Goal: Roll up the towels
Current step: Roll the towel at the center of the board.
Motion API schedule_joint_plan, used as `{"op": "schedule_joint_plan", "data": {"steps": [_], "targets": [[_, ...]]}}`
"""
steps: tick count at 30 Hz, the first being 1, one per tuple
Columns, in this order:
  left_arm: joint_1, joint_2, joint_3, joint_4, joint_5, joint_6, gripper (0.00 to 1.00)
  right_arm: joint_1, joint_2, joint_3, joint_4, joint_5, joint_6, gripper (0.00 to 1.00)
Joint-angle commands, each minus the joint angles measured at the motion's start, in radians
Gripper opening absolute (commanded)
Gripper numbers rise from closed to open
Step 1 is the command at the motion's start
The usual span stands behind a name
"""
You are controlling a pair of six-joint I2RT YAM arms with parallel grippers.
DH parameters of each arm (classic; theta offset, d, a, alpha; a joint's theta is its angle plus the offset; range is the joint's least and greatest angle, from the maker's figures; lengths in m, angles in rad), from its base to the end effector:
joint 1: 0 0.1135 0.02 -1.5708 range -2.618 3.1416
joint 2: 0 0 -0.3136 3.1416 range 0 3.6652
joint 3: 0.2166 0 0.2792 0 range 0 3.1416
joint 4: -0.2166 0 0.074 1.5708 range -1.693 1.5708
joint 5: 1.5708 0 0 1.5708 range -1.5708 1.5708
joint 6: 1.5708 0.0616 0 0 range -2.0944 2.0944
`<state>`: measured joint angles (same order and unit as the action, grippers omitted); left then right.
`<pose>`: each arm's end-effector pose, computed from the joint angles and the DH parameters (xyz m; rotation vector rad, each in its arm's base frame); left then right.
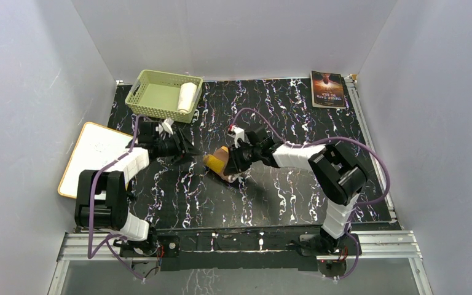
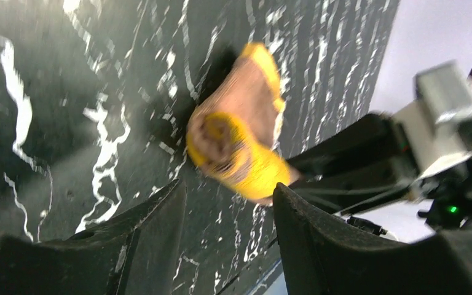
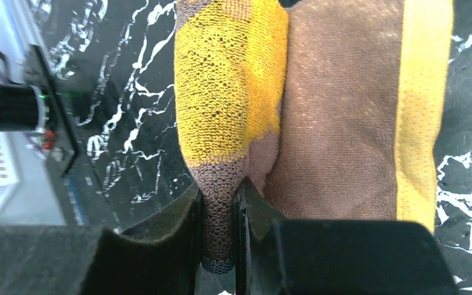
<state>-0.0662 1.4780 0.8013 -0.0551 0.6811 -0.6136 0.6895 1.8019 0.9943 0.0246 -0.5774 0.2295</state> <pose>0.3285 -0.0607 0.2204 -0.2754 2.3443 -1.1256 0.2970 0.2885 0.1746 -0.8555 2.3233 1.1070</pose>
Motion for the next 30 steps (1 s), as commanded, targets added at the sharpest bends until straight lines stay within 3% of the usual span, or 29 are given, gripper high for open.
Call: {"op": "schedule_joint_plan", "data": {"steps": [1,6,11,13,23,25,30], "targets": [[-0.025,-0.054,-0.064,-0.033,0.034,-0.014,0.53,-0.074,0.045,0.019,0.155,-0.247,0.259,0.14],[-0.081,-0.049,-0.098,0.068,0.074,-0.083,0.51,-0.153,0.136,0.002,0.225,-0.313,0.411,0.14],[-0.132,0.021,-0.118,0.307,0.155,-0.245,0.21,-0.186,0.207,-0.045,0.299,-0.341,0.501,0.17],[-0.152,0.060,-0.111,0.378,0.164,-0.284,0.13,-0.187,0.216,-0.048,0.297,-0.338,0.504,0.18],[-0.183,0.245,-0.046,0.512,0.131,-0.329,0.08,-0.190,0.210,-0.024,0.198,-0.311,0.445,0.20],[-0.183,0.292,-0.047,0.520,0.116,-0.314,0.07,-0.189,0.202,-0.017,0.163,-0.300,0.418,0.29],[-0.198,0.375,-0.026,0.477,0.068,-0.244,0.05,-0.175,0.134,0.092,-0.138,-0.107,0.173,0.71]]}}
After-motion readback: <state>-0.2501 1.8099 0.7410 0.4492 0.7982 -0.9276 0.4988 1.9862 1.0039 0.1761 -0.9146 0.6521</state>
